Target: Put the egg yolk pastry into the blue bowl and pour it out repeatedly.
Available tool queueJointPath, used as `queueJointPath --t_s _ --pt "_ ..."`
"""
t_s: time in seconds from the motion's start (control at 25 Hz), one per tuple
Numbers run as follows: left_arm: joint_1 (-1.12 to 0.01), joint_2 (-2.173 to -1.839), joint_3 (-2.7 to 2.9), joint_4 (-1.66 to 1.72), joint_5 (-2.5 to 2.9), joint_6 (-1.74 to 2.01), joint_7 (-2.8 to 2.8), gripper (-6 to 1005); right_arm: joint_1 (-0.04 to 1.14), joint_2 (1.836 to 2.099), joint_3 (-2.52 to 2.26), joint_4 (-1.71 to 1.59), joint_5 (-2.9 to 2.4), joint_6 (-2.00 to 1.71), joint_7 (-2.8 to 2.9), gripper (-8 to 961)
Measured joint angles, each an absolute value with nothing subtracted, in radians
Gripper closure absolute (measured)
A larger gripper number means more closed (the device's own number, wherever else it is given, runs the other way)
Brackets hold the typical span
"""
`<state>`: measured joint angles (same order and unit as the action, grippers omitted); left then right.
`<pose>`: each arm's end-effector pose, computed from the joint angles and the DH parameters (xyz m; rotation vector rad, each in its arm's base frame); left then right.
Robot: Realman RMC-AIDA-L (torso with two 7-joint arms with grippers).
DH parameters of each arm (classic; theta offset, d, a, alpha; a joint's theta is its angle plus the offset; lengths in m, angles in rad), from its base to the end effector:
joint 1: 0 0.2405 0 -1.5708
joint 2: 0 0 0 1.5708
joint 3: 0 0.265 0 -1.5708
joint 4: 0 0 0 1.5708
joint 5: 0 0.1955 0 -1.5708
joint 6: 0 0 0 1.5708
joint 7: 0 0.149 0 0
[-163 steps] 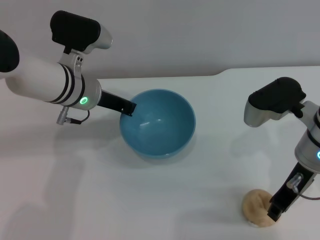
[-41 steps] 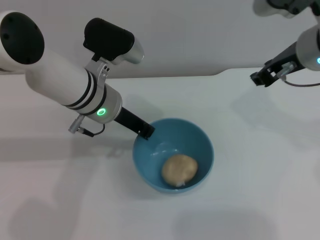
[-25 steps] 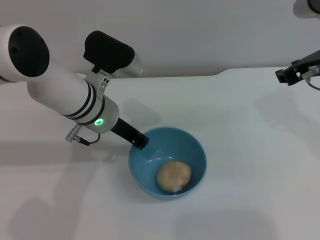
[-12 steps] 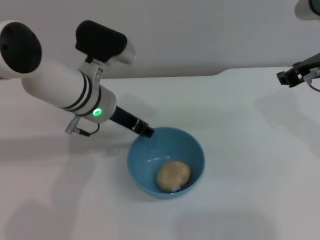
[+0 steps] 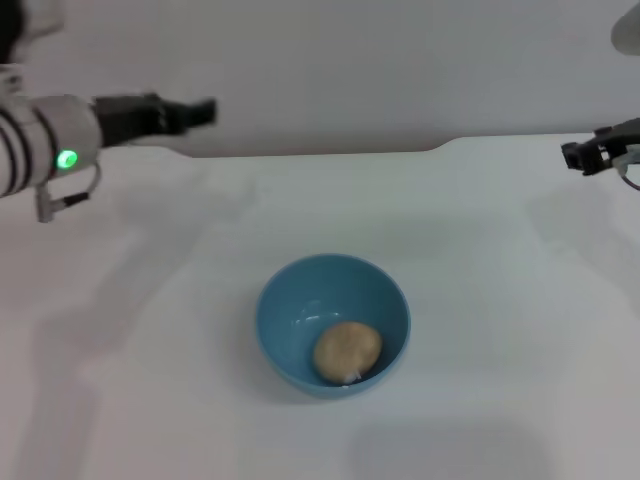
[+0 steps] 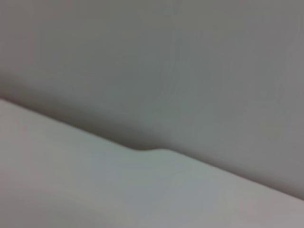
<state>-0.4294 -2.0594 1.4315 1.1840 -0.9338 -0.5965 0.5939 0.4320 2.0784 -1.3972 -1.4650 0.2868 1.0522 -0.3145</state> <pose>-0.2164 0.4105 0.0131 -2.0408 -0.9590 -0.4011 0.2266 0.3877 0.0448 -2.0076 0.8822 -0.1729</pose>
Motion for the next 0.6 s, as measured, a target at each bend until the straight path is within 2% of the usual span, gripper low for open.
queueJointPath --t_s 0.36,0.6 --pt "-0.235 -2.059 1.698 1.151 -1.081 0.082 0.72 218 0.331 2.075 -1.342 -1.331 0.538 0.669 -0.322 594" --pt "-0.24 -2.057 1.953 0.968 -1.039 0.603 0.675 217 0.312 2.075 -1.358 -1.188 0.556 0.45 -0.326 595"
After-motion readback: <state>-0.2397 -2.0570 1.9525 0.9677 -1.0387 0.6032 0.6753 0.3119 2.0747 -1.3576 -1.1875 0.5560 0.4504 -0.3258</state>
